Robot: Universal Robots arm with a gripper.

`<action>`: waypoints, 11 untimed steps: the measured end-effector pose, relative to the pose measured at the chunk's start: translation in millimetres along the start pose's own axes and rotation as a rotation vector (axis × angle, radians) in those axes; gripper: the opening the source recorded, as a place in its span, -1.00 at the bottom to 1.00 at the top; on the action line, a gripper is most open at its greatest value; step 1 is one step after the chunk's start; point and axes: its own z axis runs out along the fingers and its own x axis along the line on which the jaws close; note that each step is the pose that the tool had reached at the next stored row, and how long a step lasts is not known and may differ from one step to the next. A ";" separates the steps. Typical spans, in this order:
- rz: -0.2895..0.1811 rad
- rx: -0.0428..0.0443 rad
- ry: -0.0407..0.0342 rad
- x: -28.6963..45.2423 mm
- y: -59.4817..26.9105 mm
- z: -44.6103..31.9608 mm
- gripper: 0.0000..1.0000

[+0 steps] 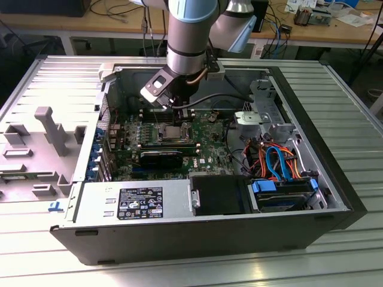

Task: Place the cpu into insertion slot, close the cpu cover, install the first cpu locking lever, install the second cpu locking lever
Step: 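Close the cpu cover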

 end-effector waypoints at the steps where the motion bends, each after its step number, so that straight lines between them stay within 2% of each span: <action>1: 0.000 0.0000 0.0001 -0.1 0.0 0.2 -0.79; 11: 0.000 0.0000 0.0002 -0.4 0.1 2.5 -0.79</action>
